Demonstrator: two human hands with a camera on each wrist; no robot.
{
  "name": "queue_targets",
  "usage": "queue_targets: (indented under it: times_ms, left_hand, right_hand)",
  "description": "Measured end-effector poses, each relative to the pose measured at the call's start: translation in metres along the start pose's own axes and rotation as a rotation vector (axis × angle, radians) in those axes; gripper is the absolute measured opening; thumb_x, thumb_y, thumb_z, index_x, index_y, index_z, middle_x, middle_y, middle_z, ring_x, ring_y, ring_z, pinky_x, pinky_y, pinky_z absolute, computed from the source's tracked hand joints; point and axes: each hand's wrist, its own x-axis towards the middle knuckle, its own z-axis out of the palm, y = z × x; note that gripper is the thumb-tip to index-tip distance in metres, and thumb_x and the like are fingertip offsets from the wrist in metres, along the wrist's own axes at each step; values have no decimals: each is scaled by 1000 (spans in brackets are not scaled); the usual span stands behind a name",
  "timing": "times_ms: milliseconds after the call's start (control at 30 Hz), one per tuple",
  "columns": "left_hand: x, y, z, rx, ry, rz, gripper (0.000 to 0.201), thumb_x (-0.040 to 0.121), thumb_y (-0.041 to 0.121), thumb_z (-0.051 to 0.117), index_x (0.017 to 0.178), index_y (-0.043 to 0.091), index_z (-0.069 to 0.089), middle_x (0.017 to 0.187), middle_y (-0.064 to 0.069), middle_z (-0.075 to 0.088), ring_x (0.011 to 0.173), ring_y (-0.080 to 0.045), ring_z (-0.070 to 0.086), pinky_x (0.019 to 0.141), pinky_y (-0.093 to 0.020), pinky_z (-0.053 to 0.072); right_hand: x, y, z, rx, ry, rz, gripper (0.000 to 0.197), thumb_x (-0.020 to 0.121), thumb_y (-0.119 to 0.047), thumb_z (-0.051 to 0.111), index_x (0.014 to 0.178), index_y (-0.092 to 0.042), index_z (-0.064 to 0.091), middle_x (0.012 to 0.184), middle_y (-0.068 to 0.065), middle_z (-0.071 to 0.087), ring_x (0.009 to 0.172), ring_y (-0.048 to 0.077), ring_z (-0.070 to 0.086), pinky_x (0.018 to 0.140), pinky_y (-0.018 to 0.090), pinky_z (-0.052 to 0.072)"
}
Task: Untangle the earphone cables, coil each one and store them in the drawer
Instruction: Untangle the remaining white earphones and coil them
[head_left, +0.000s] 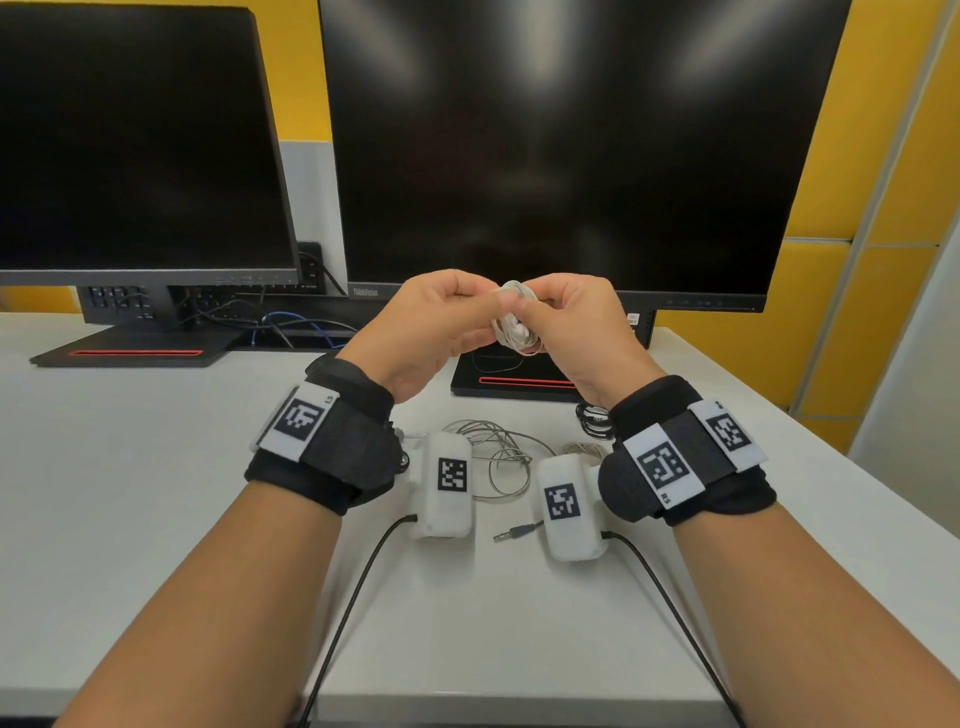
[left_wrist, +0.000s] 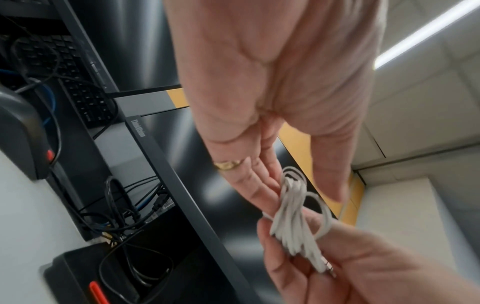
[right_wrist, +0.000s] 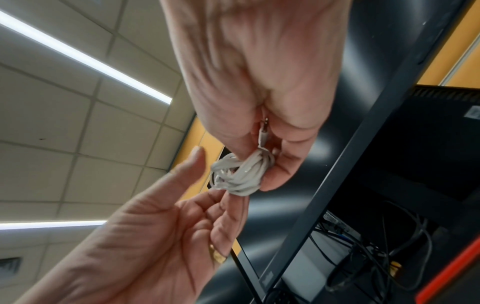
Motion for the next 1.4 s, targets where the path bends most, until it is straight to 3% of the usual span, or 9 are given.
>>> queue_targets:
  times_ms: [200,300,567,667,767,867,967,1200,1400]
  left_hand:
    - [4,-5,4,80,149,44,23,83,-2,68,96,10,55,89,-13,68,78,-15,69,66,-20,55]
    - [5,-7,4,94,142,21,33,84,-2,67,100,18,46,101,-18,67,90,-23,69,70,-25,56]
    - [4,-6,2,74,117,2,44,88,-7,58,112,23,37,104,-19,65,94,-24,66,71,-25,54]
    - [3,-7,2,144,120,94,39,85,-8,61,100,22,43,102,-17,66,91,-25,69,75,-31,57]
    - [4,-7,1,408,158,204,26,83,-2,69,87,21,57,93,-13,69,85,-20,71,79,-33,59]
    - [6,-7,-1,498,167,214,20,82,4,72,83,23,67,79,-12,71,79,-28,69,77,-28,59]
    - [5,-3,-2,500,140,223,16,80,8,74,86,23,70,82,2,71,77,-15,70,71,-15,56]
    - [3,-2,-1,450,108,239,14,79,12,75,90,19,69,85,9,68,74,7,66,66,-9,53]
    - [6,-5,1,482,179,268,6,88,17,67,87,19,61,85,1,68,78,-10,67,69,-20,58]
  right_hand:
    - [1,1,1,108,-36,24,18,92,-8,62,108,-11,71,99,7,73,96,20,69,83,36,59]
    - [1,1,2,150,-53,51,17,92,-6,62,104,-12,71,98,7,73,96,21,69,84,39,59]
    - [-2,-5,-2,404,-191,185,24,92,7,55,111,-2,65,104,14,71,93,22,71,77,30,60]
    - [-1,-6,-4,473,-187,208,31,87,15,54,115,4,64,105,18,70,92,25,70,76,31,60]
    - [-1,-7,-5,496,-168,235,31,86,16,55,112,3,65,102,17,70,90,25,71,73,30,60]
    - [-2,-7,-4,475,-174,248,32,86,14,57,115,3,65,104,17,70,92,26,70,75,31,60]
    - [-2,-7,-5,452,-175,250,31,86,13,60,114,3,65,105,17,70,93,26,71,75,31,60]
    - [-1,-7,-8,463,-164,254,25,89,1,63,114,-2,66,98,13,71,83,19,69,67,24,57]
    - [2,-4,-7,353,-48,259,24,91,-2,62,114,-7,64,103,15,70,84,20,69,65,25,56]
